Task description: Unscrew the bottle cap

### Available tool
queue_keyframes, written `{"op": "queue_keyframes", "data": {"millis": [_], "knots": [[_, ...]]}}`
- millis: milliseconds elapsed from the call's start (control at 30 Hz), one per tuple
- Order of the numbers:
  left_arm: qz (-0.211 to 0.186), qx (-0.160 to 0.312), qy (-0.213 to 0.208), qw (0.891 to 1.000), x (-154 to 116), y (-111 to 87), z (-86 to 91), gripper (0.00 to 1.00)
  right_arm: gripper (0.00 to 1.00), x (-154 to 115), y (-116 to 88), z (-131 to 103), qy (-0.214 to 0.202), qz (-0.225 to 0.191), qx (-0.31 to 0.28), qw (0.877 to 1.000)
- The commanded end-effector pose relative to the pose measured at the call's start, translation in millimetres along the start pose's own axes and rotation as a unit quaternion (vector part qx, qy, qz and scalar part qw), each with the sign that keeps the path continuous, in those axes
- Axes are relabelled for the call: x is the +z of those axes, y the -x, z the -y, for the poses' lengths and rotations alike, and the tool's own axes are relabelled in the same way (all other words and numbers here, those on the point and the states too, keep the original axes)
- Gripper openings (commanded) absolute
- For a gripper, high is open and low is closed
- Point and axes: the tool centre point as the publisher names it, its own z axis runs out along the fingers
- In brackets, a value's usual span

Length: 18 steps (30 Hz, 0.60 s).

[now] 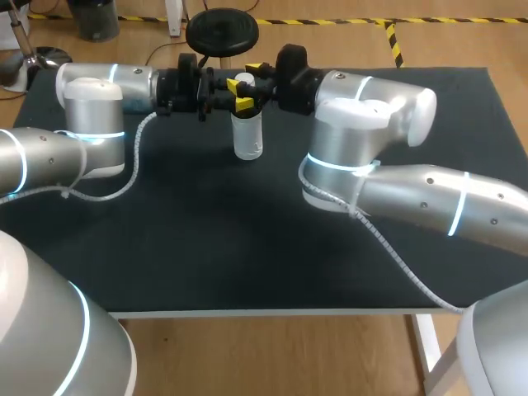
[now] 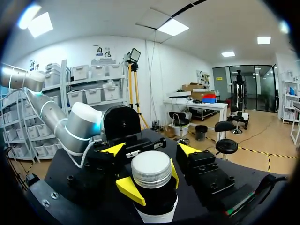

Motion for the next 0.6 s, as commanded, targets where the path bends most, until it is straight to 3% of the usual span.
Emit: {"op": "queue_keyframes", "data": {"millis": [33, 200, 367, 600], "knots": [[0.001, 0.001, -0.001, 1.000, 0.5, -0.3, -0.6, 0.00, 0.42, 2.5, 0.0, 2.0, 0.003, 0.003, -0.001, 1.000], [0.001, 0.001, -0.001, 1.000, 0.5, -0.3, -0.6, 0.00, 0.00, 2.3, 1.5, 2.4, 0.002, 0.001, -0.001, 1.000], [0.001, 0.001, -0.001, 1.000, 0.5, -0.3, -0.6, 0.00, 0.00, 2.8, 3.6, 4.3, 0.001, -0.012, 0.001, 1.000], [0.001, 0.001, -0.001, 1.000, 0.5, -0.3, -0.6, 0.00, 0.00, 1.1, 5.2, 6.1, 0.014, -0.121, 0.010, 0.992]]}}
